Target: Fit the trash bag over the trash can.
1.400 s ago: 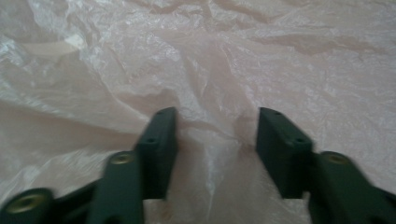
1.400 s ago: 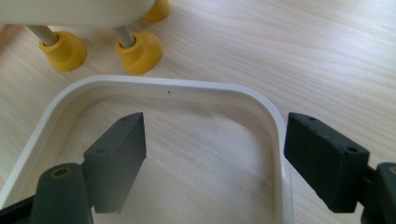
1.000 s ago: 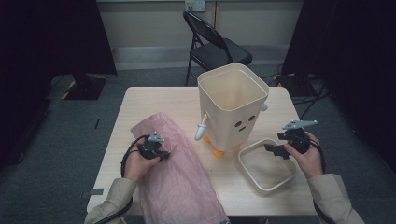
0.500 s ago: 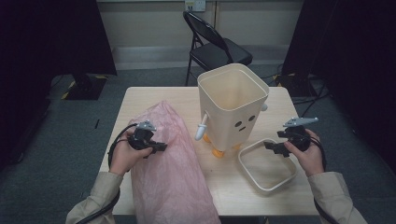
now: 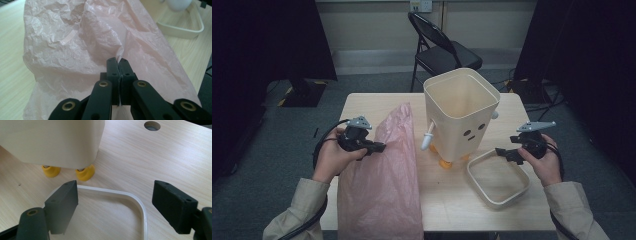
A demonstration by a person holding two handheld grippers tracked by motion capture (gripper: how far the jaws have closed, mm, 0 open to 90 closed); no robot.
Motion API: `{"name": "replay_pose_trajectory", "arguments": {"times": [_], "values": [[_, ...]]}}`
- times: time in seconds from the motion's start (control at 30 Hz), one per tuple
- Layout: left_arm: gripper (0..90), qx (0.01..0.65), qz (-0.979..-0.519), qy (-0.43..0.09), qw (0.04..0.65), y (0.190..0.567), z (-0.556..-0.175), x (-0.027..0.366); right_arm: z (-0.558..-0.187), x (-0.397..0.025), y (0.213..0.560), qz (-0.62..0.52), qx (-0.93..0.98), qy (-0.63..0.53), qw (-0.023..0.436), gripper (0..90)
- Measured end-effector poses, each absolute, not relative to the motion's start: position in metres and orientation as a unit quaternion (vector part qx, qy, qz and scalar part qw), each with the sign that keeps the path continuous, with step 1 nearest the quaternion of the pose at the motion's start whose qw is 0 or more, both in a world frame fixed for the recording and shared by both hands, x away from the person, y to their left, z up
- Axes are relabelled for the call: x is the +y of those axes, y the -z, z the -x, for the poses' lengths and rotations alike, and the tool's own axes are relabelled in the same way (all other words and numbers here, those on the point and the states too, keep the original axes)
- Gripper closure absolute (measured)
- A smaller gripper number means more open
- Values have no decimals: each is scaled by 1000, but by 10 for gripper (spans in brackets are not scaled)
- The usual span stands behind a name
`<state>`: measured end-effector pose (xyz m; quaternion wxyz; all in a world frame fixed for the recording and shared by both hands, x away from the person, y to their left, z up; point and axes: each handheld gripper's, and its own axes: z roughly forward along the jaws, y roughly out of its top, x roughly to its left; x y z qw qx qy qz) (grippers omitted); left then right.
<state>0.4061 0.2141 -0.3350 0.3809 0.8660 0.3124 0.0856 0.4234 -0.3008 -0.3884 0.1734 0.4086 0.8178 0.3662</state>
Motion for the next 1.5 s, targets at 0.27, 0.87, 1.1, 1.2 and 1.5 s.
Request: {"name": "replay_pose_trajectory", "arguments": {"times": [0.27, 0.87, 1.1, 1.2, 1.5], "values": [[890, 307, -865, -87, 388, 310, -405, 216, -425, -297, 385, -405, 819, -367, 174, 201], [890, 258, -854, -118, 436, 197, -394, 205, -422, -304, 363, -397, 817, -371, 192, 201], [890, 213, -870, -105, 431, 174, -389, 179, -418, -310, 342, -391, 815, -374, 207, 201], [890, 198, -875, -97, 430, 170, -389, 167, -417, -312, 333, -388, 814, -376, 213, 201], [890, 166, -888, -75, 422, 178, -403, 115, -417, -310, 296, -374, 811, -383, 236, 201]]}}
